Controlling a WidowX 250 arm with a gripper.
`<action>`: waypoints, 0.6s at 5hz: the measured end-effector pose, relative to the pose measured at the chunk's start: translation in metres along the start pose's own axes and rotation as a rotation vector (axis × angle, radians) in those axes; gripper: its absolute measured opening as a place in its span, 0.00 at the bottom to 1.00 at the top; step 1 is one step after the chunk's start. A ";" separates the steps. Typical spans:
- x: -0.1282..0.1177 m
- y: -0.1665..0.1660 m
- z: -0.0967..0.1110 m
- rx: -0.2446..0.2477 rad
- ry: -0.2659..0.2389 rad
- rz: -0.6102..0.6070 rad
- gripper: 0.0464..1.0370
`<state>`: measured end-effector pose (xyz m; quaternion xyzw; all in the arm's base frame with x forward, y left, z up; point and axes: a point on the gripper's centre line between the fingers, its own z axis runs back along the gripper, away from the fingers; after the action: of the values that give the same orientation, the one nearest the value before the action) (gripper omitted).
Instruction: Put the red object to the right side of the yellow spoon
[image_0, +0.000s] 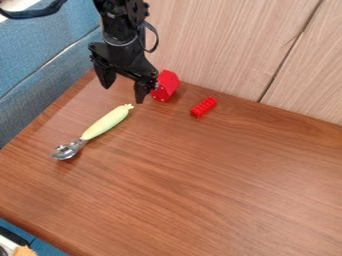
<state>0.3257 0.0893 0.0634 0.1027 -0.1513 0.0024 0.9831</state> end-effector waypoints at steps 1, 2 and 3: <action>-0.005 -0.003 -0.010 -0.010 0.036 0.004 0.96; 0.009 -0.005 -0.016 -0.013 0.043 0.021 0.96; 0.024 -0.011 -0.024 -0.007 0.035 0.025 0.96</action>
<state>0.3558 0.0831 0.0462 0.0972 -0.1352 0.0157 0.9859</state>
